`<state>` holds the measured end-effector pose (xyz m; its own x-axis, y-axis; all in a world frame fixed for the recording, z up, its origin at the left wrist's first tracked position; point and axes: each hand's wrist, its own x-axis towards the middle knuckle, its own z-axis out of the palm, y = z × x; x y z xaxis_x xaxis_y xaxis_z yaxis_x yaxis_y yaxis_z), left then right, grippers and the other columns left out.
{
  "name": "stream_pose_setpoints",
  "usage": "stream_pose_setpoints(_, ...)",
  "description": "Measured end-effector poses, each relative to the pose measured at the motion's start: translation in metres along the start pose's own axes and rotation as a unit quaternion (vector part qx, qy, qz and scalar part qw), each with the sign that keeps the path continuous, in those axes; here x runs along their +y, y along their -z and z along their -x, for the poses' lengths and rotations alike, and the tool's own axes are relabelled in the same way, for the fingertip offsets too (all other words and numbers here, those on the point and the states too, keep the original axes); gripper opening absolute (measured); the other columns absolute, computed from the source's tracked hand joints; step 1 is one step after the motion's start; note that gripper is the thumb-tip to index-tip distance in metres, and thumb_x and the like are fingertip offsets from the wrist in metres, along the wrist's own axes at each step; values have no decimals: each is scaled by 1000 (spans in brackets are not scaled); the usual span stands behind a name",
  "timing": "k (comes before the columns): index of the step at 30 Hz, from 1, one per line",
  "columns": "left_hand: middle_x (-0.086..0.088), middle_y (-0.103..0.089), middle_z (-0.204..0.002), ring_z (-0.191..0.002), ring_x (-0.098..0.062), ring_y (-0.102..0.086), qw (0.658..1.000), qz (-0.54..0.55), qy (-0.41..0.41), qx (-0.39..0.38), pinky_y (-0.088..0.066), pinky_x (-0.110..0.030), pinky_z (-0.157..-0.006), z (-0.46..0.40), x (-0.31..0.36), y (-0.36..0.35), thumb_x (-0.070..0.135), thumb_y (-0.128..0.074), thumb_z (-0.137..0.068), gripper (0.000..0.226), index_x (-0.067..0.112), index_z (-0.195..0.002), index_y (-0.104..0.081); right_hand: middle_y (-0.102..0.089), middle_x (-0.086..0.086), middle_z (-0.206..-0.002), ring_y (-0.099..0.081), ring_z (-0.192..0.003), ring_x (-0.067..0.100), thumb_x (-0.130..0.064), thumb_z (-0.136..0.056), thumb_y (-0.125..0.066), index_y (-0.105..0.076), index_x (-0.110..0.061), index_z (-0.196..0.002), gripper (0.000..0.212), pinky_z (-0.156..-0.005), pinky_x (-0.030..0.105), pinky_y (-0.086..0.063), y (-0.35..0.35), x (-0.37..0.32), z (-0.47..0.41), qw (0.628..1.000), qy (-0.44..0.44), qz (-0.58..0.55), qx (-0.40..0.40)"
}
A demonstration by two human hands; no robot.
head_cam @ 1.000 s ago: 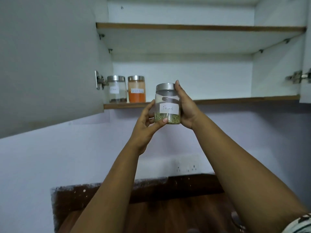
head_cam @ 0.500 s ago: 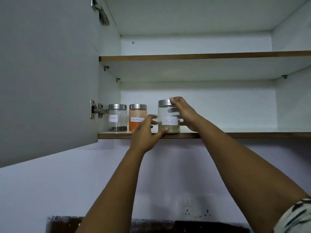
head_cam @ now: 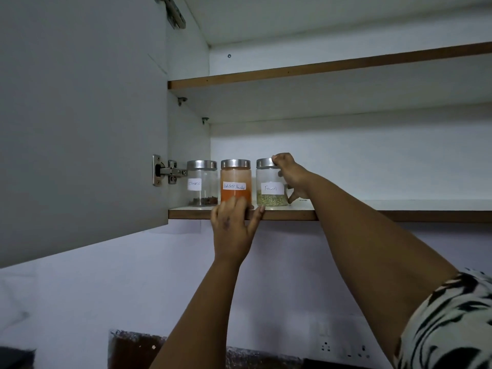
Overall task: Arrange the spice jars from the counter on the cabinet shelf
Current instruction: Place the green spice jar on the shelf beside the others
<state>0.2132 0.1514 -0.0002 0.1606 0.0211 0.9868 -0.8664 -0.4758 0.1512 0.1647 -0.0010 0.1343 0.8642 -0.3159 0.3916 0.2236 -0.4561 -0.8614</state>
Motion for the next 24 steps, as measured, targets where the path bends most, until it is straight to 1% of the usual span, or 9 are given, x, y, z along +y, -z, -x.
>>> stream_pose_setpoints(2, 11, -40, -79, -80, -8, -38, 1000, -8, -1, -1, -30, -29, -92, -1, -1, -1, 54, -42, -95, 30, 28, -82, -35, -36, 7, -137, -37, -126, 38, -55, -99, -32, -32, -31, -134, 43, -95, 68, -40, -5, 3, -5, 1000, 5, 5, 6)
stream_pose_setpoints(4, 12, -39, -79, -79, -8, -37, 1000, -13, 2, -1, -30, -29, -90, -1, -1, -3, 54, -42, -95, 31, 27, -82, -35, -40, 6, -136, -40, -127, 33, -57, -99, -30, -30, -28, -137, 48, -99, 60, -42, -9, 7, -10, 999, 26, 34, 22)
stream_pose_setpoints(5, 12, -39, -79, -79, -8, -37, 1000, -14, 3, 0, -30, -28, -90, -1, -1, -3, 54, -42, -94, 31, 27, -82, -35, -40, 5, -136, -40, -127, 32, -59, -98, -29, -29, -29, -138, 50, -98, 58, -43, -10, 8, -11, 998, 32, 44, 24)
stream_pose_setpoints(7, 12, -38, -79, -79, -8, -37, 1000, -17, 2, 1, -29, -27, -89, 0, -2, -3, 54, -43, -94, 33, 25, -81, -38, -39, 3, -137, -40, -124, 32, -63, -96, -28, -28, -33, -138, 51, -91, 58, -48, -11, 10, -12, 999, 27, 45, 15)
stream_pose_setpoints(11, 12, -36, -78, -77, -8, -36, 1000, -21, -3, 12, -29, -26, -88, 0, -1, -2, 54, -42, -95, 38, 19, -80, -44, -38, 4, -140, -39, -118, 29, -62, -97, -28, -31, -32, -136, 49, -86, 55, -51, -8, 12, -13, 999, 40, 24, -7)
stream_pose_setpoints(16, 13, -35, -78, -78, -6, -34, 1000, -19, -6, 9, -27, -25, -87, 1, 0, -2, 53, -43, -95, 37, 19, -81, -46, -41, 6, -138, -43, -118, 29, -63, -96, -27, -32, -34, -132, 47, -81, 51, -53, -10, 14, -10, 998, 57, 36, 4)
stream_pose_setpoints(18, 13, -36, -79, -79, -6, -34, 1000, -20, -4, 10, -27, -26, -88, 1, 0, -3, 55, -40, -95, 39, 18, -81, -46, -42, 7, -139, -44, -119, 28, -63, -96, -27, -31, -34, -134, 48, -79, 49, -54, -11, 13, -8, 997, 63, 45, 8)
stream_pose_setpoints(21, 13, -38, -81, -80, -7, -36, 1000, -17, 2, 3, -27, -26, -90, 1, 0, -2, 58, -35, -96, 45, 18, -83, -47, -42, 7, -141, -44, -121, 27, -62, -97, -28, -26, -38, -142, 52, -76, 46, -54, -11, 13, -5, 997, 65, 48, 11)
stream_pose_setpoints(24, 13, -38, -81, -80, -6, -36, 1000, -16, 2, -1, -25, -25, -90, 1, 0, -1, 56, -38, -95, 41, 18, -82, -47, -41, 7, -144, -44, -124, 29, -62, -96, -29, -21, -41, -146, 55, -75, 45, -53, -11, 13, -3, 996, 68, 49, 13)
